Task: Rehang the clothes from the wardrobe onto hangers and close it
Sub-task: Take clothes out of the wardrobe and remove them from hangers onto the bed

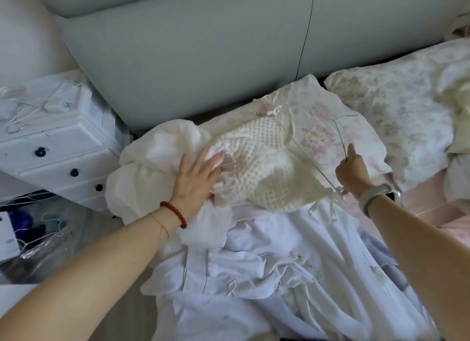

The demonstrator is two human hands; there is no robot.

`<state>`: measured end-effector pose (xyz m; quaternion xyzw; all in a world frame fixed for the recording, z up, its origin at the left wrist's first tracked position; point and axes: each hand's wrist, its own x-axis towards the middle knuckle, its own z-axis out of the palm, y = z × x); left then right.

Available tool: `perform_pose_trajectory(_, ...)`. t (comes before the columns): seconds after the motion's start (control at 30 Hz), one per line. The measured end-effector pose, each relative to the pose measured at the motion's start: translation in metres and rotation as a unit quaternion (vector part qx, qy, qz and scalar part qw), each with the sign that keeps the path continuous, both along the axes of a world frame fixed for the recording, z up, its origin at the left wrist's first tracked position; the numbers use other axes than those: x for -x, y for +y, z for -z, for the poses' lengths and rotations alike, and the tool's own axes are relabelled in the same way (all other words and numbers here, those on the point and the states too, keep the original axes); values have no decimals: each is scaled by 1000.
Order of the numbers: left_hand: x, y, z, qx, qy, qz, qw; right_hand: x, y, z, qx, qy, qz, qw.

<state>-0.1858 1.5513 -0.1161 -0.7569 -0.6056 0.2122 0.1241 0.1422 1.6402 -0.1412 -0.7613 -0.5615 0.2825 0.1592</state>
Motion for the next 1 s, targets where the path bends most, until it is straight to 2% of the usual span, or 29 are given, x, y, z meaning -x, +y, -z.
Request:
perform_pose_trajectory(0.07,12,15,-9,-35,3,-45,998,-2,3,1,-25,21,29,999)
perform_pose_trajectory(0.13,16,25,-11,-48,-40,-87,994,-2,3,-2,-25,39,32,998)
perform_pose_trajectory(0.2,10,23,-9,28,-123,-107,986,0,-4,-4,8,56,8,998)
perform_pose_trajectory(0.27,2,13,-4,114,-176,-104,972,3,-17,-5,39,28,-41,998)
perform_pose_trajectory(0.37,8,5,-10,148,-211,-114,959,11,-43,-11,40,-27,-93,995)
perform_pose_trajectory(0.47,19,-9,-33,126,-223,-110,960,19,-76,-30,-11,-46,-105,993)
perform_pose_trajectory(0.57,17,-43,-60,35,-274,-127,953,28,-124,-53,-70,-48,-109,990)
perform_pose_trajectory(0.7,2,-111,-95,-57,-288,-107,950,47,-204,-82,-69,-39,-98,992)
perform_pose_trajectory(0.77,-5,-149,-110,-69,-287,-91,951,55,-247,-98,-62,-48,-108,991)
perform_pose_trajectory(1.0,-40,-307,-147,-80,-324,-143,932,72,-407,-153,-91,-63,-131,985)
